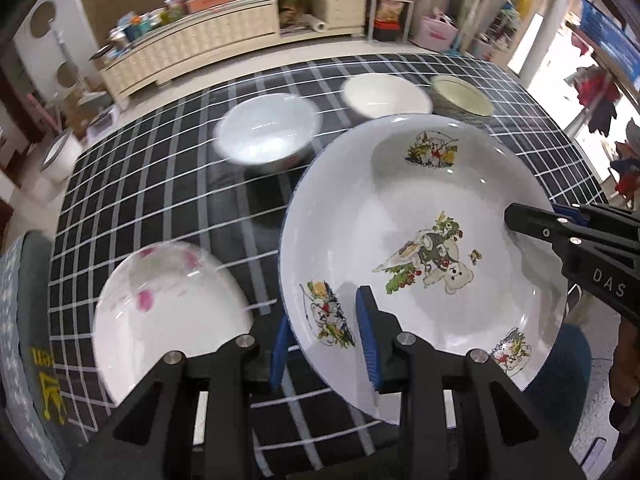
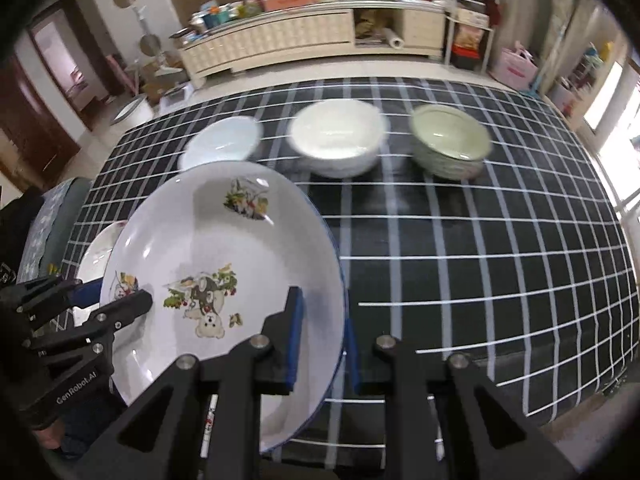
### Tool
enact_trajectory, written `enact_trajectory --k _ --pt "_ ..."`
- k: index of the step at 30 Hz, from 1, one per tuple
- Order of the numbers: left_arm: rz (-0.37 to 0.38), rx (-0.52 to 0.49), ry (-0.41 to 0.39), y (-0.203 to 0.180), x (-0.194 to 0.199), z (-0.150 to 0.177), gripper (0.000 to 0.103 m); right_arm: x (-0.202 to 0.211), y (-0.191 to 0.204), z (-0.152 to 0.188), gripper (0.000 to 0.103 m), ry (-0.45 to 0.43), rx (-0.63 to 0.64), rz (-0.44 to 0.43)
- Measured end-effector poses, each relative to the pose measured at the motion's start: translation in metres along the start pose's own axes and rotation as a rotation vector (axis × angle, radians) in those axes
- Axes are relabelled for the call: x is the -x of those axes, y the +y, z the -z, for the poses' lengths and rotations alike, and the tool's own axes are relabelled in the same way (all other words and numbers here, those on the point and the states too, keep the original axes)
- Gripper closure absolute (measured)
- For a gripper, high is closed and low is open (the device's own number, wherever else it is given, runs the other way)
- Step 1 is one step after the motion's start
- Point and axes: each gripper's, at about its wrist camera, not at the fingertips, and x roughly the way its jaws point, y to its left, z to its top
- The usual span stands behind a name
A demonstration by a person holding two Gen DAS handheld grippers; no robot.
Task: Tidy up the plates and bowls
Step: 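Carry the cartoon-print plate with both grippers and lower it onto the stacked plates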
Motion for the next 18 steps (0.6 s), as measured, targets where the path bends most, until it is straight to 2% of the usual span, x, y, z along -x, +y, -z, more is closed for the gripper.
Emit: enact_trajectory --k 3,11,18 --pt "-0.022 0.031 -0.007 0.034 0.012 0.021 0.073 -0.004 0.028 0.0 0.08 0.007 0.033 -0.017" --pt "-0.065 0.123 0.003 0.096 0.018 0.056 0.074 -0.026 0.09 -0.002 0.082 0.029 0.124 -0.052" --pt "-0.091 0.195 0.06 0.142 0.006 0.087 0.076 -0.06 0.131 0.0 0.083 0.087 0.17 -0.09"
